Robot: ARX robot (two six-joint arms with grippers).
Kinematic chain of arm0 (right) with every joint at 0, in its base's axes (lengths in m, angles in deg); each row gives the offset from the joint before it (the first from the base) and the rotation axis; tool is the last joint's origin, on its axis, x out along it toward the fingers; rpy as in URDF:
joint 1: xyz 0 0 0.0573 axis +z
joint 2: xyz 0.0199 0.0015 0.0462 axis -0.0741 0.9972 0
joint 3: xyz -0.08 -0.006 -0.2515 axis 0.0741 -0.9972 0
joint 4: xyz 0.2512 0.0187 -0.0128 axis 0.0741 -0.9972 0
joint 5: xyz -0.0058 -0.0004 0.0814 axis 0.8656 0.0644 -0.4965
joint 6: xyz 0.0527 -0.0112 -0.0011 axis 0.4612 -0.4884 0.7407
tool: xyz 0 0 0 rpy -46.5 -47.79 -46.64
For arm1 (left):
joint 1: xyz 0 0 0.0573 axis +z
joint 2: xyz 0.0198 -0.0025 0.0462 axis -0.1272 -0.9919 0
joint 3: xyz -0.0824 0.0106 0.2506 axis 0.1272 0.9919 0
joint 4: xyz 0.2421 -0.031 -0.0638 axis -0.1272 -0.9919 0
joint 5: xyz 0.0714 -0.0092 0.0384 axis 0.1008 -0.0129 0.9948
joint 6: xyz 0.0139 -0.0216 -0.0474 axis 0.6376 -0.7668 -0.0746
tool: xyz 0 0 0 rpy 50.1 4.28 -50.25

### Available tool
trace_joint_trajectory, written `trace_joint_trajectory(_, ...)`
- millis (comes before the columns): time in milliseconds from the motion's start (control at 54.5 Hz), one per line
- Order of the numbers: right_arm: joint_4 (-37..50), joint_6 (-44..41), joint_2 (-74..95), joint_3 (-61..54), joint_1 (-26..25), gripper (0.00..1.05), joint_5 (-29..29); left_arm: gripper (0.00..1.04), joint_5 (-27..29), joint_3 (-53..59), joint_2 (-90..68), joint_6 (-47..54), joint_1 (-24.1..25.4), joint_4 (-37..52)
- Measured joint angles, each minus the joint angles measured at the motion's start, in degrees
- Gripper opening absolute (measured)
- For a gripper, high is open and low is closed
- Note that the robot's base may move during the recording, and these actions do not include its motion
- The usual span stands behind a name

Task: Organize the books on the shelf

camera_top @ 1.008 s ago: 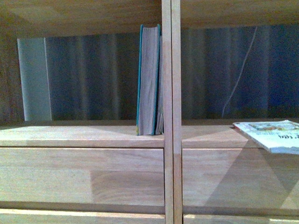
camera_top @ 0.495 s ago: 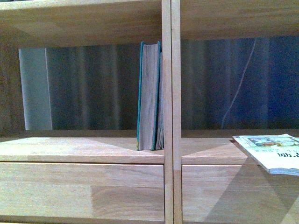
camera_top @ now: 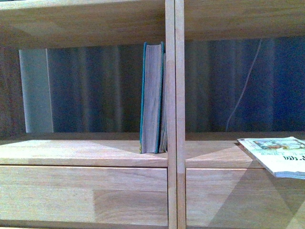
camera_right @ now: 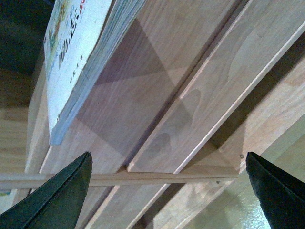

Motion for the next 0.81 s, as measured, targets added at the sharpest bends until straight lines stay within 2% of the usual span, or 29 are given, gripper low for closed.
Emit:
trace_joint_trajectory(367,-1.77,9.29,7.19,12.48,-0.98,0.98,-1.53,0.97,0.00,0.00,0.00,0.00,0.00,0.00)
trace_joint_trajectory(807,-1.60,12.70,16.68,19.69,-1.60,0.98,-1.86,0.97,0.00,0.00,0.00,0.00,0.00,0.00)
